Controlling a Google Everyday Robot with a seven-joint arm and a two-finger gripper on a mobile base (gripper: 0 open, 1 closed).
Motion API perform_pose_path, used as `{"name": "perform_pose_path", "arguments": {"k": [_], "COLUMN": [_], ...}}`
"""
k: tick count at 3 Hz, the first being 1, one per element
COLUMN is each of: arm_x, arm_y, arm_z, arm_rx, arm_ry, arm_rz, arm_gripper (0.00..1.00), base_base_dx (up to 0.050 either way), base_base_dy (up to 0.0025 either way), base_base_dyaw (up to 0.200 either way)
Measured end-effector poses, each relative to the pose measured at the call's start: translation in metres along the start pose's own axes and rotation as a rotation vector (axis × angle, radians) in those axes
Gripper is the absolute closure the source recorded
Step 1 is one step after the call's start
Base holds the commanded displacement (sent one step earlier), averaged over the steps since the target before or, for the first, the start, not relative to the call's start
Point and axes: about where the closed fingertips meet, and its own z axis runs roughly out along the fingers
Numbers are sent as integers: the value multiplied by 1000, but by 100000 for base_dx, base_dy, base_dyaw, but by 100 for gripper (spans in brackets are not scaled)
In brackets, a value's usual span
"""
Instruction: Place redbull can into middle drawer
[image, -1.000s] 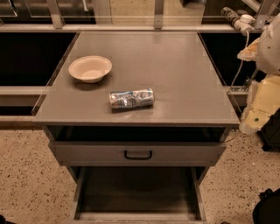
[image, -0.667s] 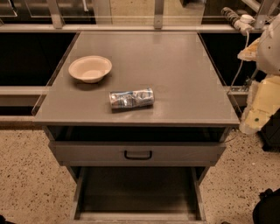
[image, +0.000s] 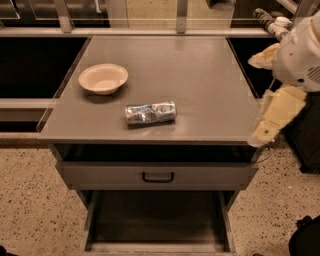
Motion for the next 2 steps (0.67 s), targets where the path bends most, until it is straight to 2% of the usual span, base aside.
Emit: {"name": "perform_pose_path", "arguments": {"k": [1, 2], "arm_x": [-52, -98], "arm_y": [1, 2], "arm_z": [31, 50], "arm_rx": [-40, -50], "arm_ry": [-160, -246], "arm_rz": [-33, -77], "arm_gripper": [0, 0], "base_base_dx": [0, 0], "base_base_dy": [0, 0], "base_base_dyaw": [0, 0]}}
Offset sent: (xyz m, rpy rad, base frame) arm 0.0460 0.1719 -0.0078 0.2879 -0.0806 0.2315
